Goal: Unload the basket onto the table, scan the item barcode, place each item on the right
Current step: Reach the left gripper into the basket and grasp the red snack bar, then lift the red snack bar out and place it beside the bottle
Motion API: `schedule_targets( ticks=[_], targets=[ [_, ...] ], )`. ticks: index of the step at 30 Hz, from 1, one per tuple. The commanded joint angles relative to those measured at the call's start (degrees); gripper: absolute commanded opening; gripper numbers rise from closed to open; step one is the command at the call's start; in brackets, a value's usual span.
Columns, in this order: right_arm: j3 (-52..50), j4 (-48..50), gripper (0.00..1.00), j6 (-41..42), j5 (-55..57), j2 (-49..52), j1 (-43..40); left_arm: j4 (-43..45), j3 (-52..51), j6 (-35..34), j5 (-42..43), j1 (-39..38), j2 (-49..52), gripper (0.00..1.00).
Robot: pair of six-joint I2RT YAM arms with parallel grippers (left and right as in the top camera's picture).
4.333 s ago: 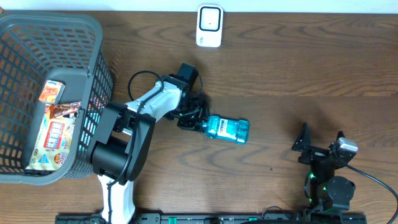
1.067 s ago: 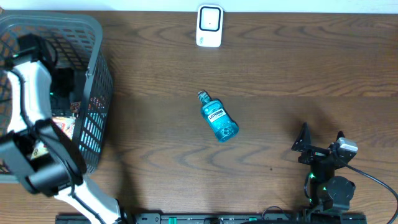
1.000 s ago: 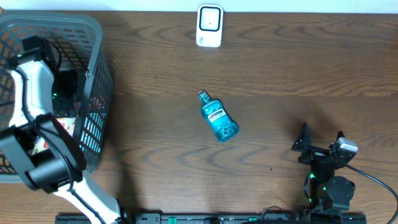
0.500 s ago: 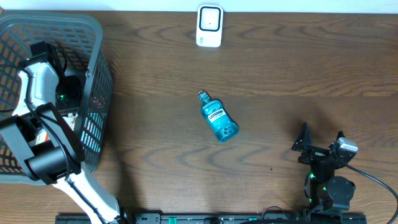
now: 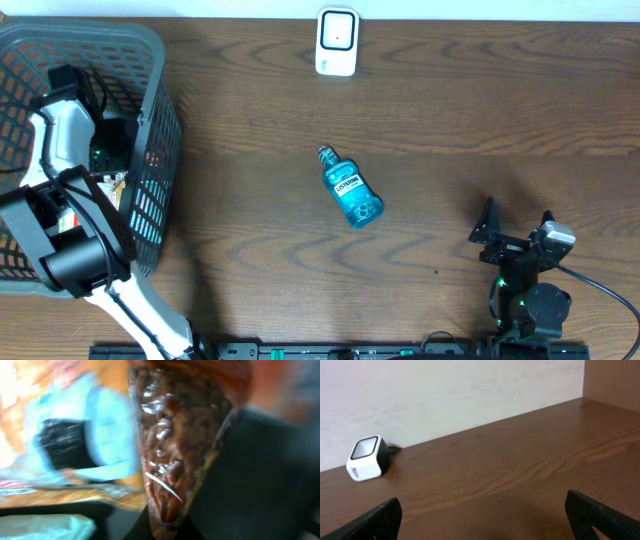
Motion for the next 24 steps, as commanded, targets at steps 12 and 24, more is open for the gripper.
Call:
schedule_targets(
  ticks=[12, 24],
  targets=[
    [-0.09, -0.15, 0.99, -0.81, 0.5, -0.31, -0.13, 8.33, 1.29, 8.74, -4.07, -0.02, -22.6, 0.07],
    [-0.09, -0.15, 0.99, -0.81, 0.5, -0.31, -0.13, 21.22, 1.25, 36.92, 18.86, -4.79, -37.2, 0.07]
  ],
)
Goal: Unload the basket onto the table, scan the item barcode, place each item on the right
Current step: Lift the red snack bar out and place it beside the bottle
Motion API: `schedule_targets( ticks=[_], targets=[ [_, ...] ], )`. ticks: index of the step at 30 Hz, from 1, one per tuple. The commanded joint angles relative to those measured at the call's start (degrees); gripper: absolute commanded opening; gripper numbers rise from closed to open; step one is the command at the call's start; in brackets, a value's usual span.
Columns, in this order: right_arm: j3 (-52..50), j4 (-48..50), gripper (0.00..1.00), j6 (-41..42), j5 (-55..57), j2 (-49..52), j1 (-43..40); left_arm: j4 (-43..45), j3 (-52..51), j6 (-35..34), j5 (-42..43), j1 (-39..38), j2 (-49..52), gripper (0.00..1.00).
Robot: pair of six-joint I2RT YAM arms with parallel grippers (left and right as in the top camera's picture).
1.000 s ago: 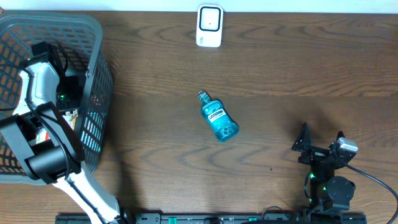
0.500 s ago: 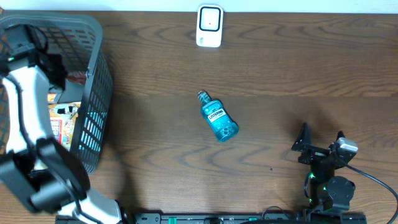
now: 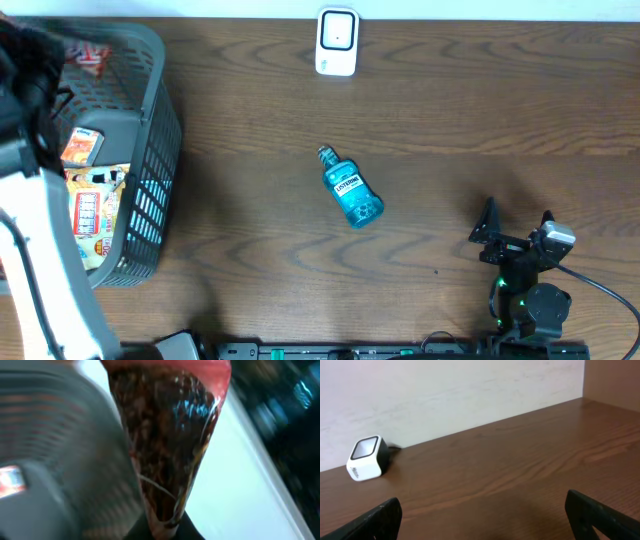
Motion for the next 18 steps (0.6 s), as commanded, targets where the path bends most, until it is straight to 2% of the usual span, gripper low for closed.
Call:
schedule_targets(
  ticks=[1, 8, 11, 18],
  targets=[
    [-0.09, -0.15, 0.99, -0.81, 0.48, -0.31, -0.13, -2.21, 1.07, 12.11, 10.49, -4.74, -1.49, 0.07],
    [-0.09, -0.15, 0.99, -0.81, 0.48, -0.31, -0.13, -9.66, -0.37, 20.57, 9.25, -17.92, 1.6, 0.07],
    [-0.09, -0.15, 0.99, -0.81, 0.48, -0.31, -0.13, -11.04, -0.39, 20.9, 6.08, -22.84, 4.37, 0.07],
    [-0.09, -0.15, 0.99, -0.83, 0.48, -0.31, -0.13, -14.32, -0.39, 20.9, 6.12, -29.2, 11.26, 0.07]
  ],
)
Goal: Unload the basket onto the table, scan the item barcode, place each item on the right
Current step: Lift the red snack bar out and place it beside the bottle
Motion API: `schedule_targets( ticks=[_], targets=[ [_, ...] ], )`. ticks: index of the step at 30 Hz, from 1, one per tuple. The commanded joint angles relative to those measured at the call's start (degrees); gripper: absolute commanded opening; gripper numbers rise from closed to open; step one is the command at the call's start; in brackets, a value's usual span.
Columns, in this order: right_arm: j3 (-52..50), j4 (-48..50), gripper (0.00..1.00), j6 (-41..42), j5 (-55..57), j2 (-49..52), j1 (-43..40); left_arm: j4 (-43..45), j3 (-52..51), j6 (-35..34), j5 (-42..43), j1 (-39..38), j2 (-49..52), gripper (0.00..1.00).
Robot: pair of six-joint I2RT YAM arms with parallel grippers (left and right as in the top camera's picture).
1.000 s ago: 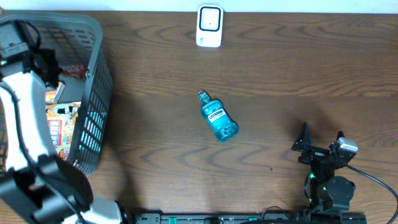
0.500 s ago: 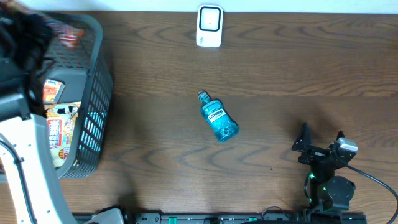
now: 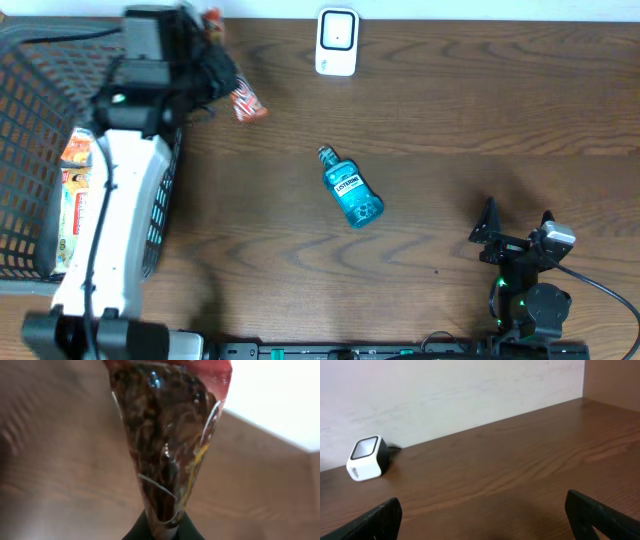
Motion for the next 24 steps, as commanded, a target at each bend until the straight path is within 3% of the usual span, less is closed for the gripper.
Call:
schedule_targets(
  ticks=[1, 6, 10, 12, 18, 24],
  targets=[
    [-0.09, -0.15, 0.99, -0.81, 0.48, -0.31, -0.13, -2.62, -0.39, 1.66, -1.16, -2.27, 3.54, 0.07],
    [-0.09, -0.15, 0.99, -0.81, 0.48, -0.31, -0.13, -5.09, -0.39, 0.76, -1.16, -4.57, 9.79, 0.07],
    [-0.09, -0.15, 0.99, -0.81, 0.48, -0.31, -0.13, -4.63, -0.39, -9.84, -1.07, -5.51, 15.5, 0.07],
    [-0.09, -0.15, 0.99, -0.81, 0.48, -0.31, -0.13, -4.66, -0.39, -10.47, -0.61, -6.05, 17.75, 0.07],
    [-0.09, -0.15, 0.99, -0.81, 0.48, -0.31, -0.13, -4.68, -0.39, -8.63, 9.14, -7.65, 25.79, 0.07],
    [-0.09, -0.15, 0.99, -0.81, 0.48, -0.31, -0.13, -5.51, -0.42, 1.07, 22.8, -8.09, 30.69, 0.07]
  ],
)
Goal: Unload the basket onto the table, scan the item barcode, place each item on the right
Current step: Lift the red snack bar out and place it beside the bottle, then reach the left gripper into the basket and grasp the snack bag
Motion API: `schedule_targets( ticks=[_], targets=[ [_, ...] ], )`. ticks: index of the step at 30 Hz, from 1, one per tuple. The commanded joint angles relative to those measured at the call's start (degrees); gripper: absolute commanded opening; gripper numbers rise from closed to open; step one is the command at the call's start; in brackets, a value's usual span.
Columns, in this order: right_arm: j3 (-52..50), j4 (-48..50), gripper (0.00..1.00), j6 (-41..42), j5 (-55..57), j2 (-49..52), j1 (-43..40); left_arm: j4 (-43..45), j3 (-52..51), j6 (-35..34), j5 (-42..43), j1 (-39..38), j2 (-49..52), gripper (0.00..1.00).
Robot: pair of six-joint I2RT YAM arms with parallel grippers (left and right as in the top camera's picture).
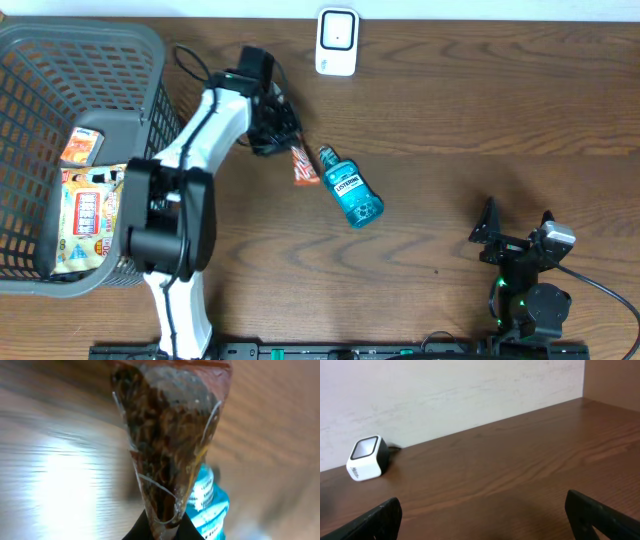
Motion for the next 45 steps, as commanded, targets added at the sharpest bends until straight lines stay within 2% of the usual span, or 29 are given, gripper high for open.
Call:
schedule_targets(
  ticks=[1, 4, 9, 22, 24, 25, 28, 29, 30, 34, 38, 41, 45],
  targets=[
    [-0.09, -0.15, 0.99, -0.81, 0.48, -0.31, -0.13, -1.36, -0.39, 6.69, 9.55, -0.11, 1.18, 0.07],
    [-0.09, -0.15, 0.99, -0.81, 0.48, -0.31, -0.13, -2.73, -0.52, 10.67, 6.78, -0.11, 1.25, 0.08],
    [-0.09, -0.15, 0.99, -0.81, 0.48, -0.31, -0.13, -3.82, -1.11, 11.87, -2.78, -0.31, 1.25, 0.07],
    [-0.09, -0.15, 0.99, -0.81, 0.48, -0.31, -0.13, 1.49, -4.48, 13.62, -5.73, -3.82, 1.27, 0.08],
    [-0.09, -0.13, 0.99, -0.81, 0.48, -0.31, -0.13, 1.84, -4.76, 13.62, -7.37, -4.76, 1.27, 0.17],
    [-0.09, -0.15, 0.99, -0.81, 0.48, -0.31, -0.13, 1.84, -4.76, 13.62, -7.72, -5.01, 1.27, 0.25],
    [-0.09, -0.15, 0.99, -0.81, 0.48, -0.31, -0.13, 1.73, -4.33, 13.35, -7.82, -5.14, 1.01, 0.61],
    [-0.09, -0.15, 0.99, -0.81, 0.48, -0.31, -0.13, 1.07, -3.08, 13.33, -7.82, -4.94, 0.63, 0.76],
    [-0.09, -0.15, 0.99, -0.81, 0.48, -0.31, -0.13, 0.02, -1.31, 13.35, -7.85, -4.63, -0.17, 0.81],
    [-0.09, -0.15, 0.99, -0.81, 0.48, -0.31, -0.13, -1.9, 3.45, 13.42, -8.07, -3.19, -3.87, 0.93],
    [-0.09, -0.15, 0.99, -0.81, 0.48, -0.31, -0.13, -2.1, 8.5, 16.24, -9.09, -0.85, -9.51, 0.98],
    [-0.09, -0.15, 0.99, -0.81, 0.48, -0.31, -0.13, -2.1, 11.23, 17.05, -16.28, 1.31, -14.78, 0.99],
    [-0.09, -0.15, 0.99, -0.81, 0.48, -0.31, -0.13, -1.62, 11.93, 16.79, -31.71, 5.44, -22.53, 0.99]
  ],
)
